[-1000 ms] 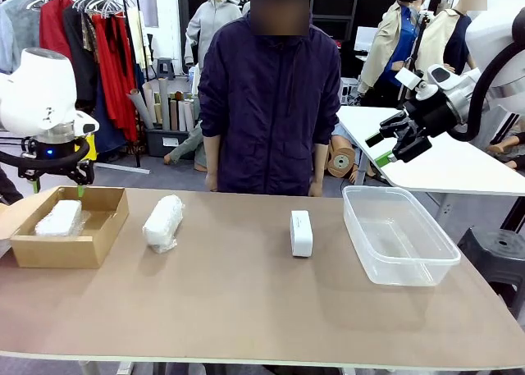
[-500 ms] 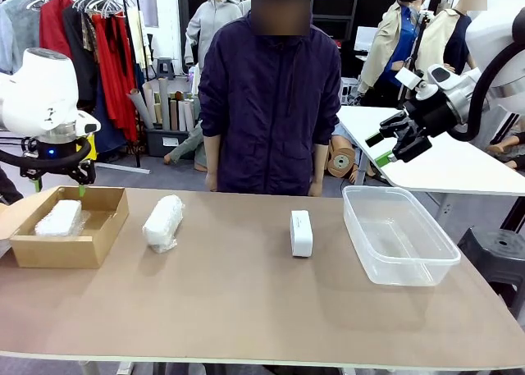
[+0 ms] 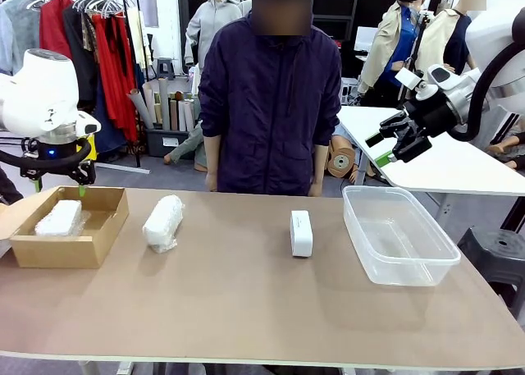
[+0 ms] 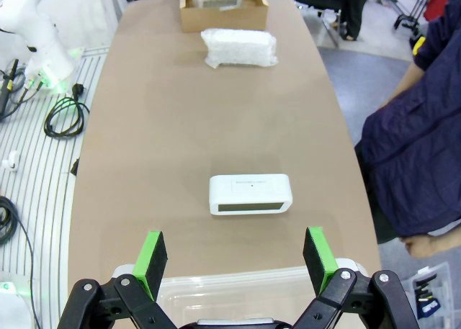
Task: Separate and place wrapped and unwrapped clocks.
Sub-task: Pick up the Digital clock indicated by the person.
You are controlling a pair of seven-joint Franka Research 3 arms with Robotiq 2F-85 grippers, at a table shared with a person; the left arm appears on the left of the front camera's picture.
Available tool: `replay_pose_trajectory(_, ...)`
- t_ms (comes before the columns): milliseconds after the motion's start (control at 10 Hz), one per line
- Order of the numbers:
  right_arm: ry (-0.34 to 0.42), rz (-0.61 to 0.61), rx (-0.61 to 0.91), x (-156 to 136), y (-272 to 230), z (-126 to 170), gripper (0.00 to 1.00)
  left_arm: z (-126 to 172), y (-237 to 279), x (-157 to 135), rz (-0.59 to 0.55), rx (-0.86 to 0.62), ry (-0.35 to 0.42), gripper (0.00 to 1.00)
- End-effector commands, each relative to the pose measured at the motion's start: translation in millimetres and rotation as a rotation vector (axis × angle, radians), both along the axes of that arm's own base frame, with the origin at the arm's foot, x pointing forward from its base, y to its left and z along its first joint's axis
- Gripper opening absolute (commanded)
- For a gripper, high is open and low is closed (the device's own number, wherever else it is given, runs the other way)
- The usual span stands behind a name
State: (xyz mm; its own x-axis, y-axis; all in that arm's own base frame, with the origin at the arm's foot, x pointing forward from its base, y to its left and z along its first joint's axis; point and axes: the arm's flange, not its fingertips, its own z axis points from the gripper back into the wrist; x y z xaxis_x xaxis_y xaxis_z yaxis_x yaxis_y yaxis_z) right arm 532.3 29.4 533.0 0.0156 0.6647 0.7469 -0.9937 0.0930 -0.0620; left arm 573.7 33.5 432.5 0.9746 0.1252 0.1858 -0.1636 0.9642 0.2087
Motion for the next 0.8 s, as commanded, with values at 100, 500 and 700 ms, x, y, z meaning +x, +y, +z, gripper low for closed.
replay_pose_trajectory(100,-0.003,0.002,0.006,-1,0,2,1.0,0,3,-1,-0.006,0.011,-0.012,1.0)
replay_pose_trajectory(500,-0.003,0.002,0.006,-1,0,2,1.0,4,6,1,-0.095,-0.02,0.03,1.0)
replay_pose_trajectory(700,-0.003,0.002,0.006,-1,0,2,1.0,26,9,-2,-0.28,-0.118,0.064,1.0)
